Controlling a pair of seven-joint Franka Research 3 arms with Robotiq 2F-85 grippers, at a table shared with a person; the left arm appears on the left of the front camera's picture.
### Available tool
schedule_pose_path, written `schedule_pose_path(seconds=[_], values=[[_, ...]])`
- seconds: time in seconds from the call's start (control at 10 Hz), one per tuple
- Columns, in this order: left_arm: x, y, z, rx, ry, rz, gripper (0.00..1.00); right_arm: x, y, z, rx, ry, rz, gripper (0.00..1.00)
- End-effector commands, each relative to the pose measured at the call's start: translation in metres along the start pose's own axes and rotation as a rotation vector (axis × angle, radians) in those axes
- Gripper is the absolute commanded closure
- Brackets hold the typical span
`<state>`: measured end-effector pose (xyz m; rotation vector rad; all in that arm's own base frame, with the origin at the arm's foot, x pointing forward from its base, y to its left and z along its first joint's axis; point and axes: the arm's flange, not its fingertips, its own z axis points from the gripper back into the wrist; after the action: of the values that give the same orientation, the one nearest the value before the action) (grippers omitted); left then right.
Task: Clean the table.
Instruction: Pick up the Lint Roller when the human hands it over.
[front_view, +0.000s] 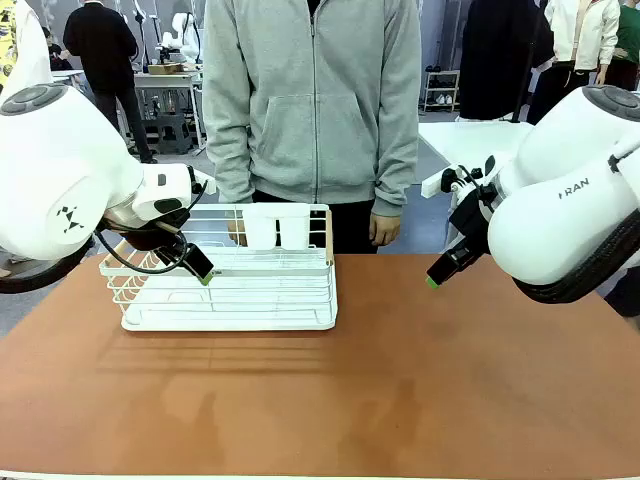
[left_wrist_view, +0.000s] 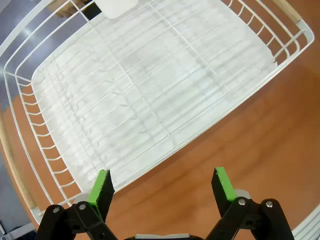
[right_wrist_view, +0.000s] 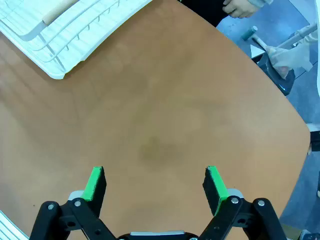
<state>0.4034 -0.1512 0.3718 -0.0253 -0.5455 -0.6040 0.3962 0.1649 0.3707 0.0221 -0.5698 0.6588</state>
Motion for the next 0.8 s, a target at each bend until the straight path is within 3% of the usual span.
schedule_pose_path(seconds=[0.0,0.7], values=[[0.0001,-0.0002,0.0,0.0,0.0,-0.001,0.0,0.0,0.0,0.0,0.0,0.0,0.0,0.0],[0.0001,-0.0002,0.0,0.0,0.0,-0.001,0.0,0.0,0.0,0.0,0.0,0.0,0.0,0.0]])
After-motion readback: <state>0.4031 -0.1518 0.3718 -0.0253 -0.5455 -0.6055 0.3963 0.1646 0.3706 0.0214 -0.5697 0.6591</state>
